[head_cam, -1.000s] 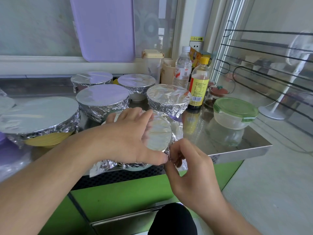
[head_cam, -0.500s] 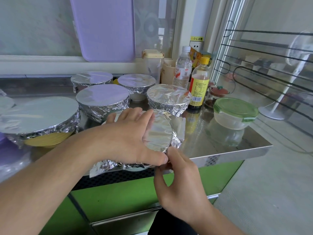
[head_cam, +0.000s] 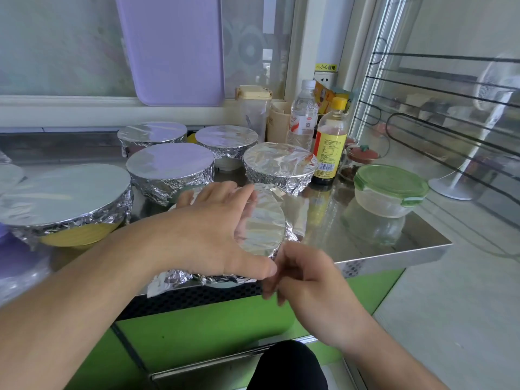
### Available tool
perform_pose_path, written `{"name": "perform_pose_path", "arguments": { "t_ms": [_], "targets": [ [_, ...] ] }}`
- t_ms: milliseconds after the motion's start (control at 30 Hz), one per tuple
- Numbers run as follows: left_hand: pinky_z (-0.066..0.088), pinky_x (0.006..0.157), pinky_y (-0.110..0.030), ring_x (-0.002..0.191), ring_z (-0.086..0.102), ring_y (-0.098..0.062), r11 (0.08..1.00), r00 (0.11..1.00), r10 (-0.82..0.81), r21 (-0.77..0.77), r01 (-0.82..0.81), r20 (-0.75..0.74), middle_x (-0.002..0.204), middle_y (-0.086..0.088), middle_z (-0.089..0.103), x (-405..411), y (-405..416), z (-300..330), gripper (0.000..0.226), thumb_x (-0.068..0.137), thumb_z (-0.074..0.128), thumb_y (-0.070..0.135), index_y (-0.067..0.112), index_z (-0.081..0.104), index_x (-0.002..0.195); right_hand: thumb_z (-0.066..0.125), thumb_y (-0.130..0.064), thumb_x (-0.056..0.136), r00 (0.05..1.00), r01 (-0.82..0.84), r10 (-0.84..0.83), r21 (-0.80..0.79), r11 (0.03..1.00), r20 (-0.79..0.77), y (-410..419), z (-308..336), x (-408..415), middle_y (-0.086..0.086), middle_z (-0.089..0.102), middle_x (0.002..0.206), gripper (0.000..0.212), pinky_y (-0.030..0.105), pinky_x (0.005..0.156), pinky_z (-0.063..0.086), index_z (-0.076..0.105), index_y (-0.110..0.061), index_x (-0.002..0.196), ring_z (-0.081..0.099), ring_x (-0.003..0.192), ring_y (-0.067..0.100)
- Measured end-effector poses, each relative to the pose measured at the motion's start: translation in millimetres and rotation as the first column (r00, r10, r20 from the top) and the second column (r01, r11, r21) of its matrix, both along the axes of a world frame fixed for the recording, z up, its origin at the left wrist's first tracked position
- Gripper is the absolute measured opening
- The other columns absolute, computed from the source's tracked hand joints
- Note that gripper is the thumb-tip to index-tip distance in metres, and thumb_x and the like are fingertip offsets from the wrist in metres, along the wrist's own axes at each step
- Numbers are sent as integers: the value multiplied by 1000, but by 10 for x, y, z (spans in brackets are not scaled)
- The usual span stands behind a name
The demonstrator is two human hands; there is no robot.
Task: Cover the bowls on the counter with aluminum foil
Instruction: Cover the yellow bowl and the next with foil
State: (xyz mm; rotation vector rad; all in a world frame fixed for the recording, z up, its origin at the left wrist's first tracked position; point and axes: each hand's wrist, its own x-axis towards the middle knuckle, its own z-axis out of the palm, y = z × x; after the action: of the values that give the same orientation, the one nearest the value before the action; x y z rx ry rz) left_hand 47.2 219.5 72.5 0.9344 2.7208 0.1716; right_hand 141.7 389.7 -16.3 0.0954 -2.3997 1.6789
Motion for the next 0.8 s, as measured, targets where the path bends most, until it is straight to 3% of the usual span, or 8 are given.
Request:
{"name": "perform_pose_path", "arguments": {
  "t_ms": [67, 133, 233, 333, 433, 533, 633, 800],
  "targets": [
    [-3, 122, -34, 128, -8, 15, 1000, 1000, -13, -8, 13, 23, 150, 34, -4, 3, -23, 23, 141, 59, 60, 94, 37, -19, 161, 44, 2, 67, 986, 143, -138, 50, 989, -95, 91, 53, 16, 7, 64, 58, 27, 31, 53, 41, 65, -15, 62, 58, 54, 17],
    [-1, 121, -31, 137, -11, 11, 999, 998, -35, -16, 36, 42, 156, 35, -10, -21, -44, 50, 144, 61, 67, 93, 39, -22, 160, 46, 0, 72, 935, 247, -231, 27, 969, -268, 173, 174, -2, 3, 62, 60, 27, 30, 52, 40, 64, -20, 67, 55, 55, 17],
    [8, 130, -43, 156, -12, -7, 997, 994, -61, -35, 64, 94, 163, 35, -17, -76, -86, 127, 153, 40, 67, 99, 53, -23, 155, 64, 11, 90, 883, 133, -48, 150, 980, -468, 248, 317, -106, -3, 68, 86, 28, 38, 70, 52, 71, -16, 92, 64, 78, 21],
    [10, 130, -44, 157, -12, -4, 997, 988, -57, -49, 64, 140, 164, 35, -20, -57, -108, 204, 156, 39, 68, 101, 55, -28, 152, 77, 8, 90, 869, 6, 123, 260, 966, -479, 320, 330, -166, 2, 70, 93, 17, 43, 73, 55, 79, -9, 91, 68, 82, 26],
    [-2, 126, -34, 156, -18, -5, 999, 995, -10, -50, 15, 95, 166, 29, -22, 43, -65, 198, 149, 49, 54, 104, 43, -29, 156, 81, 0, 90, 863, -22, 122, 203, 979, -490, 368, 264, -166, 4, 70, 97, 8, 38, 80, 55, 81, -8, 88, 70, 90, 27],
    [-10, 127, -40, 154, -27, -8, 997, 999, 26, -70, -23, 46, 168, 19, -25, 102, -8, 92, 149, 53, 48, 106, 35, -30, 158, 81, -4, 90, 866, -12, 97, 173, 985, -490, 351, 187, -155, 4, 70, 102, 7, 39, 84, 53, 82, -10, 87, 70, 97, 28],
    [-6, 129, -45, 156, -23, -9, 998, 999, 36, -59, -35, 13, 170, 15, -19, 87, 13, 53, 144, 60, 55, 101, 34, -26, 159, 83, -6, 88, 871, -15, 90, 158, 987, -483, 377, 167, -147, 5, 69, 105, 6, 42, 87, 53, 83, -12, 88, 69, 100, 29],
    [0, 124, -32, 146, -12, 6, 1000, 999, -1, -23, 2, 50, 163, 29, -13, 48, -33, 116, 138, 68, 71, 84, 39, -23, 160, 87, -5, 84, 860, 60, 72, 239, 969, -505, 453, 170, -129, -1, 74, 101, 16, 36, 86, 55, 85, -16, 95, 72, 97, 23]
  ]
}}
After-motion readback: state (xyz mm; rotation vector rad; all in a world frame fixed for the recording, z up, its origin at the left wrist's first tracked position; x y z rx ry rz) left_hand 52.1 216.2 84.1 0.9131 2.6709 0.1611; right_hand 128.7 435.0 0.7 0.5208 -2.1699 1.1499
